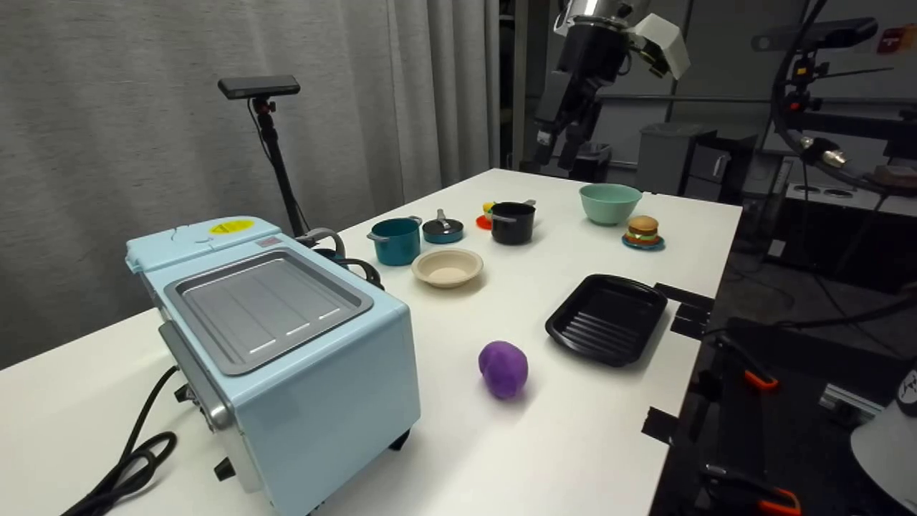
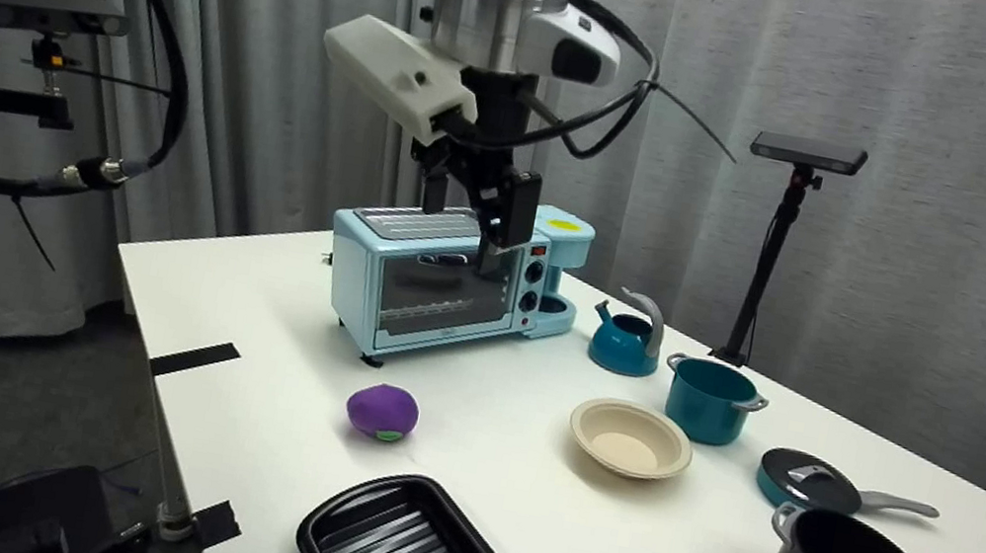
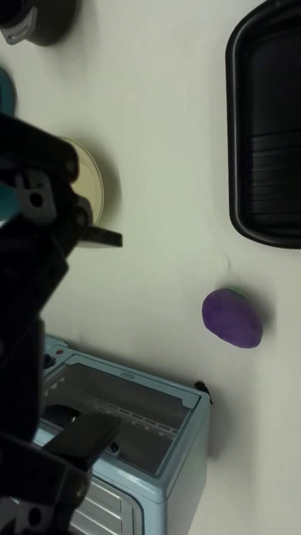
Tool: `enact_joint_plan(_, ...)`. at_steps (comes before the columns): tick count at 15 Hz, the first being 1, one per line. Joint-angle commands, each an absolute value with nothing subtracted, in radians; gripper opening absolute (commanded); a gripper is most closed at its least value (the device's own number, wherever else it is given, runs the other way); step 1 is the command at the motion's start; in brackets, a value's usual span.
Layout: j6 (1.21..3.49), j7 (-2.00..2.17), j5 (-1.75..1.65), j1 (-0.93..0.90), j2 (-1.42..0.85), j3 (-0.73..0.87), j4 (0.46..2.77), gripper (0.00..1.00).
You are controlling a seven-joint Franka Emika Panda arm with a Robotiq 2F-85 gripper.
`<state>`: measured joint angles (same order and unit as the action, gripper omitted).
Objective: Put the purple plush toy on the white plate
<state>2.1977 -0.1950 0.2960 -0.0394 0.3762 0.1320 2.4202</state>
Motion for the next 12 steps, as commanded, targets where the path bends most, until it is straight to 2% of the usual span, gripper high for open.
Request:
enact_joint_plan(1, 2.121, -0.138, 0.371, -0.09, 0.192, 0.081, 2.194, 1.0)
enact_joint_plan(5, 2.06, -0.023, 0.309, -0.091, 0.011, 0.004, 1.964, 1.0)
enact_joint_plan(6, 2.128, -0.083, 0.345, -0.081, 0.118, 0.007, 2.106, 1.0)
enact_joint_plan(9, 2.102, -0.042, 0.324, -0.081, 0.025, -0.015, 2.005, 1.0)
enact_joint_plan(12, 2.093, -0.049, 0.322, -0.074, 0.016, -0.01, 2.005, 1.0)
